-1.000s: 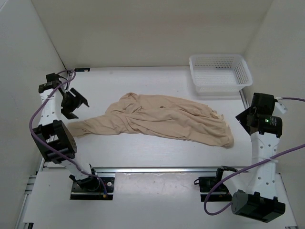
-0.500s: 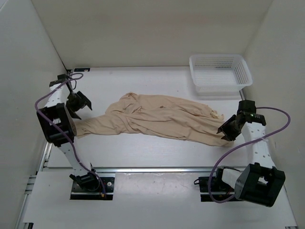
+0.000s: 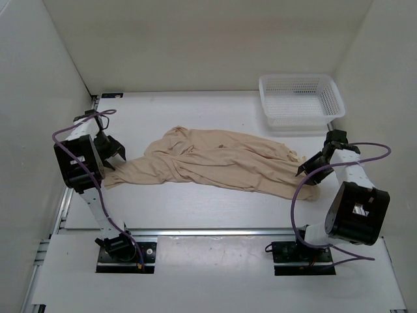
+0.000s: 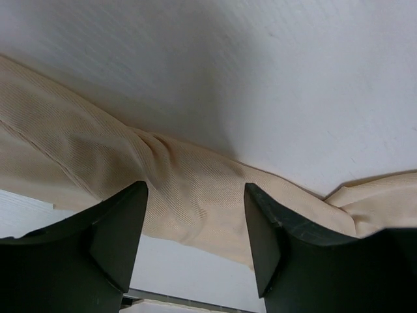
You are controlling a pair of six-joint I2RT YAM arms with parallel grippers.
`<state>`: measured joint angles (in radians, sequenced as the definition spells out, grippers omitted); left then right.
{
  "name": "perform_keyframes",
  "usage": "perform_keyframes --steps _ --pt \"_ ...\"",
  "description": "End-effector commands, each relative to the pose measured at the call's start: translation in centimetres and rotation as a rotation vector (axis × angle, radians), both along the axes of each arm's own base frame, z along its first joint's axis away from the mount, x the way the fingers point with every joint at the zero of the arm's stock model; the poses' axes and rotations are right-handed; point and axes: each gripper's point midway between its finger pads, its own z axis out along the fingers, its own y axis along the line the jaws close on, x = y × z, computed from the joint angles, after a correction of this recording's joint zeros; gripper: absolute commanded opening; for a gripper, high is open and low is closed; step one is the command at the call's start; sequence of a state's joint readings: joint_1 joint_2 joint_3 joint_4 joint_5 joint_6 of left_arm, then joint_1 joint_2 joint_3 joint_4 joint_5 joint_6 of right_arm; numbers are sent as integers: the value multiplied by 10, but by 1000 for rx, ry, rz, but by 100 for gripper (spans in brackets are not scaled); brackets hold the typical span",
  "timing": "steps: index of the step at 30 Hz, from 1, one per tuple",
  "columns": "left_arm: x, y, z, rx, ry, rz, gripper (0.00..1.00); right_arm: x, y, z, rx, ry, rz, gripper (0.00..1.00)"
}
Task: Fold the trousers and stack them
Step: Flatten the trousers out
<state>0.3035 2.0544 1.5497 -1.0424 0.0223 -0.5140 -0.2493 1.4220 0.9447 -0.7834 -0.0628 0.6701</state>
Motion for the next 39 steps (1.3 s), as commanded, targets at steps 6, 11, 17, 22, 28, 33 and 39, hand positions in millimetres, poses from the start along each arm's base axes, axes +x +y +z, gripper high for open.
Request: perform_keyframes --steps 6,11,17,22,28,33,39 --pt "-18 8 -14 45 60 35 53 -27 -3 13 -22 -32 -34 60" --pt "-4 13 -12 55 28 36 42 -33 -12 21 -36 -60 -30 61" --pt "16 17 -8 48 14 36 10 -35 -13 22 -18 -57 -38 61" --pt "38 25 43 81 -94 39 10 -47 -3 10 31 -11 -30 65" --pt "54 28 103 110 -217 31 10 -61 9 -20 100 71 -79 64" --pt "64 24 128 86 -286 22 10 -54 8 -43 115 99 -119 58" --pt "67 21 139 78 -314 9 10 -46 -4 -55 60 73 -185 50"
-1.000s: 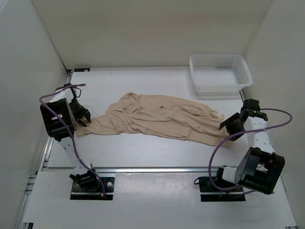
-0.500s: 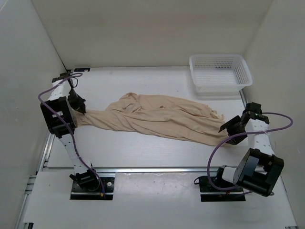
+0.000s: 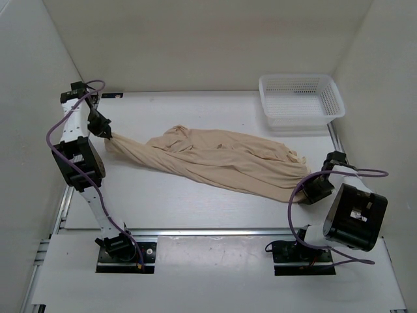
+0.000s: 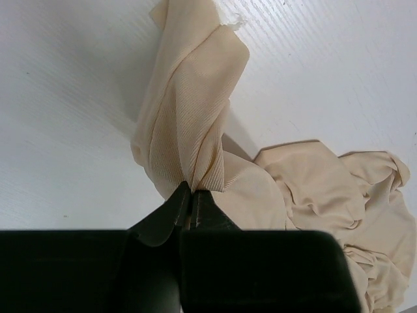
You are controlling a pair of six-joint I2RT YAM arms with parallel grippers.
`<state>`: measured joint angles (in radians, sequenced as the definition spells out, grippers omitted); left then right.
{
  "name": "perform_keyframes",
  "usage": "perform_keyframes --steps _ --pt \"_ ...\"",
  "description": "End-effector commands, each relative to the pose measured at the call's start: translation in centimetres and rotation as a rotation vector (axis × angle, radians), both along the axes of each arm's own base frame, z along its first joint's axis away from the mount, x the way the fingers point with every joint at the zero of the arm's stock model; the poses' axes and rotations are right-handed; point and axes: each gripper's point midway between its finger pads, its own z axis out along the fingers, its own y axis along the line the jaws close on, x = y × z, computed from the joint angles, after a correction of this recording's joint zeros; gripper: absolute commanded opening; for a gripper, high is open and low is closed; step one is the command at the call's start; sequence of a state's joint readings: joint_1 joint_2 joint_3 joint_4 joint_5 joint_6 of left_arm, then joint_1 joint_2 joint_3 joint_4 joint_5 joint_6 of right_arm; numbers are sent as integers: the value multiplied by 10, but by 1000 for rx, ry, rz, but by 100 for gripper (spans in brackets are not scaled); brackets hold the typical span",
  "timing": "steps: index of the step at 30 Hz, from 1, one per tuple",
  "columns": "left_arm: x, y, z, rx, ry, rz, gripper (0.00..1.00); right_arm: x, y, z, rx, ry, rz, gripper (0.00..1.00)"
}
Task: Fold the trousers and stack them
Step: Flatten the trousers out
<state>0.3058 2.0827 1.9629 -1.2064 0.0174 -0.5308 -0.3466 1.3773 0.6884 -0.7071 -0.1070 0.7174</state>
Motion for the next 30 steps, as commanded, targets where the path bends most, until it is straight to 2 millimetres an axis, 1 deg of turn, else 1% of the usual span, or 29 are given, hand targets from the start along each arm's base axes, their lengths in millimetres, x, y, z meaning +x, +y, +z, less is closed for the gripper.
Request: perform_keyframes --steps 1,2,3,5,6,7,8,9,10,11,12,13,14,15,17,18,19,20,21,22,23,24,25,26,27,28,29,30 --pt "3 0 47 15 -114 -13 10 15 -11 -4 -49 -53 -62 47" --pt "3 -2 48 5 -117 -17 10 23 -14 -4 -60 -87 -62 35" --pt "5 -2 51 7 -126 -17 10 23 -15 -4 -67 -82 -77 27" --pt "10 -1 48 -1 -129 -21 10 36 -21 -1 -87 -95 -84 9" --pt "12 -1 52 3 -140 -21 10 50 -27 11 -106 -126 -87 0" --pt "19 -1 55 -2 -158 -25 10 56 -29 15 -117 -123 -80 0" --pt "24 -4 58 2 -170 -34 10 67 -33 22 -125 -148 -81 0" --pt "30 -3 55 -5 -171 -47 10 86 -40 45 -139 -195 -83 0" --pt "37 -7 57 -11 -187 -60 10 98 -43 54 -142 -212 -92 0" --pt "47 -13 74 -16 -234 -80 10 109 -47 70 -153 -250 -94 0" --pt "56 -13 72 -28 -242 -86 10 132 -53 101 -160 -317 -92 0" --pt "65 -22 82 -50 -277 -110 10 142 -56 117 -169 -345 -93 0" --pt "78 -22 113 -41 -377 -128 10 150 -59 136 -179 -382 -94 0" --pt "82 -25 129 -43 -424 -141 10 163 -62 170 -191 -450 -92 0" --pt "88 -25 162 -38 -537 -161 10 169 -64 200 -208 -509 -94 0" --pt "88 -28 206 -8 -671 -177 10 167 -63 218 -220 -549 -94 0" --pt "83 -26 225 5 -727 -181 10 165 -64 229 -235 -570 -99 0" --pt "77 -24 239 0 -774 -178 10 160 -66 235 -254 -577 -107 0" --pt "71 -26 233 -4 -763 -176 10 152 -65 244 -271 -604 -112 0" --pt "54 -26 260 25 -822 -173 10 141 -63 231 -273 -568 -107 0" --pt "46 -25 262 40 -818 -160 10 133 -62 225 -281 -554 -111 0" --pt "37 -15 239 63 -755 -125 13 121 -63 225 -295 -560 -124 0" --pt "18 -9 244 97 -752 -103 24 112 -62 214 -297 -537 -127 0" --pt "11 -6 230 109 -718 -82 38 96 -59 184 -290 -463 -129 0" --pt "1 4 212 142 -662 -47 71 85 -55 176 -290 -450 -120 0" --pt "-8 5 167 120 -555 -29 99 76 -55 161 -294 -412 -123 0" --pt "-15 10 146 117 -501 -20 99 59 -52 132 -274 -338 -126 0" --pt "-26 11 112 81 -402 -4 99 51 -49 122 -270 -313 -116 0"
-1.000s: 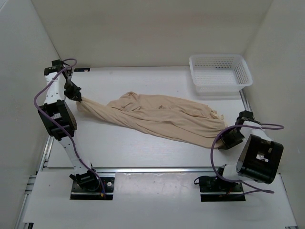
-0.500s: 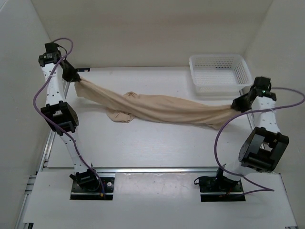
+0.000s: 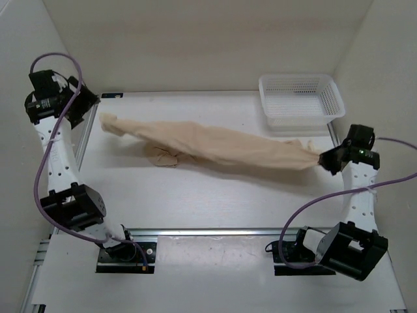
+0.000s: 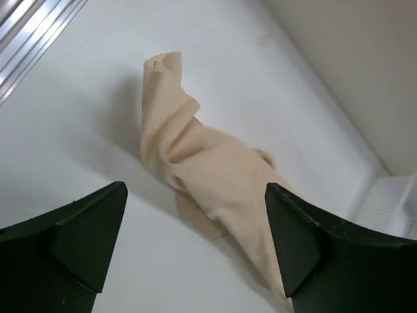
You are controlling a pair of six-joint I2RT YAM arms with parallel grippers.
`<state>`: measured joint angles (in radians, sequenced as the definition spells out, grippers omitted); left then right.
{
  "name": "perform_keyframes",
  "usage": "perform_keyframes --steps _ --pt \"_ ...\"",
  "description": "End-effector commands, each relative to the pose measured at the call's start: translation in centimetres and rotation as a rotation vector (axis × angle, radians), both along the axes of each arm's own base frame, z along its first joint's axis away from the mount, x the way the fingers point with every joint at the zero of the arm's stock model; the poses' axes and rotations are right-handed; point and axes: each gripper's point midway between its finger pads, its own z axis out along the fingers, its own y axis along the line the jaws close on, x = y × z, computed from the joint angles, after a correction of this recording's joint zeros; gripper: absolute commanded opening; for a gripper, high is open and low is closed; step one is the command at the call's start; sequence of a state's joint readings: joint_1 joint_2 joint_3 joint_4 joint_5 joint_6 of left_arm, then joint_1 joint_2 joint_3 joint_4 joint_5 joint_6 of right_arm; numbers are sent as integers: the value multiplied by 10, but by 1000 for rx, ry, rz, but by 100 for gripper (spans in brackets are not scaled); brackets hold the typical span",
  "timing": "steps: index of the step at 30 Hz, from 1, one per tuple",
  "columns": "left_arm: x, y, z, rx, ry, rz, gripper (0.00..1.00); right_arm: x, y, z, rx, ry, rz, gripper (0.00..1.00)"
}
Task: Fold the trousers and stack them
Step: Flatten the trousers out
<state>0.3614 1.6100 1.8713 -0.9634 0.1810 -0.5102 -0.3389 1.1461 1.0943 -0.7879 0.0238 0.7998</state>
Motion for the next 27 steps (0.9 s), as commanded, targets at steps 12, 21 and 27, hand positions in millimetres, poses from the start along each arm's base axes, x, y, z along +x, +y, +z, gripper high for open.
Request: perform_keyframes --steps 12,21,27 --pt "-27 34 -187 -1 607 124 10 -38 5 -55 13 169 21 0" --pt "-18 0 -271 -146 735 9 59 -37 9 -65 34 187 52 0" --pt "6 -18 -265 -59 722 10 55 -39 12 -68 45 193 57 0"
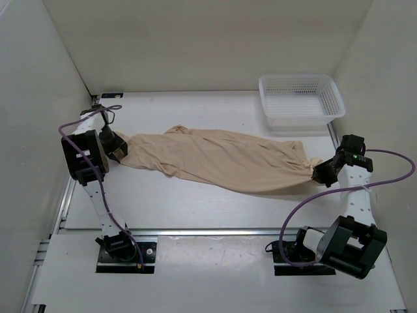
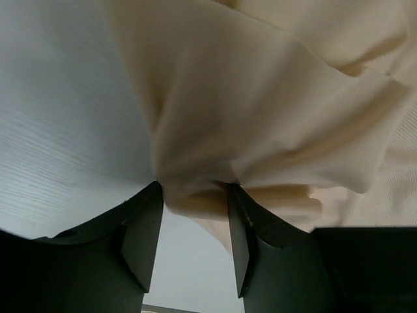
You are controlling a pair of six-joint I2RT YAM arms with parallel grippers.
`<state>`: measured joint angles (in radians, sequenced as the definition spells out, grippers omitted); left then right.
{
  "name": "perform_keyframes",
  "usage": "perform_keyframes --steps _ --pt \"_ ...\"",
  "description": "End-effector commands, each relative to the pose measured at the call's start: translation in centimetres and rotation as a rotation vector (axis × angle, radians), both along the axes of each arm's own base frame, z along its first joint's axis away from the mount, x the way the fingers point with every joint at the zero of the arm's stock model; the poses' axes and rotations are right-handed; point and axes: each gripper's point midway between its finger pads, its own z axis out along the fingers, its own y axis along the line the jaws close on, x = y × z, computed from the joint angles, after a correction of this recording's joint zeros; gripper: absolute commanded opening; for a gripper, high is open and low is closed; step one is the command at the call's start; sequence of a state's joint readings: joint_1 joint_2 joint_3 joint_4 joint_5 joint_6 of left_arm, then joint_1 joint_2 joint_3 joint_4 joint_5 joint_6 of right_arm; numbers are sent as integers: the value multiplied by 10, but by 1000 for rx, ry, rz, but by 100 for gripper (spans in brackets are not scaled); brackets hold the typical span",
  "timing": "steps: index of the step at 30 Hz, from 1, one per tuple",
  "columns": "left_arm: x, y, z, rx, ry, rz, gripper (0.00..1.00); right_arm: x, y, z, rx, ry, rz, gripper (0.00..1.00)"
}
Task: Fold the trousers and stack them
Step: Flatten the trousers out
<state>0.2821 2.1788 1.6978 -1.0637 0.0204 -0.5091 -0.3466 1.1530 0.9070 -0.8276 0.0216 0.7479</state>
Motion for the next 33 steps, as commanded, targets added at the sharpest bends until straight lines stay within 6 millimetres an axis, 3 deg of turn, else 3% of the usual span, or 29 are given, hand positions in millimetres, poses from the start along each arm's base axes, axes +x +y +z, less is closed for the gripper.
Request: perform_keyframes --steps 1,7,13,17,18,21,22,23,24,29,33 --pt "30 -8 35 71 -107 -14 55 8 -1 5 -6 -35 19 0" --pt "44 0 33 117 -97 4 55 9 -2 4 -10 -34 28 0" --pt "63 -10 32 150 -73 -38 60 12 -1 3 -2 -37 32 0" --pt "69 -14 20 145 -55 -40 60 12 0 3 6 -39 36 0" --pt "69 -14 20 145 -55 -40 57 12 0 3 6 -39 36 0" --pt "69 -14 22 145 -55 -40 28 12 0 3 6 -39 36 0" --pt "69 -12 27 156 -64 -38 14 12 0 3 6 -39 36 0" --pt "70 -11 36 165 -73 -25 10 12 0 3 6 -39 36 0" --pt "70 -9 44 178 -90 -23 10 12 0 3 6 -39 36 0" --pt "83 -2 127 242 -276 -29 10 19 -4 17 -16 -69 31 0" --pt "88 1 169 221 -375 -32 10 36 -16 38 -59 -103 16 0"
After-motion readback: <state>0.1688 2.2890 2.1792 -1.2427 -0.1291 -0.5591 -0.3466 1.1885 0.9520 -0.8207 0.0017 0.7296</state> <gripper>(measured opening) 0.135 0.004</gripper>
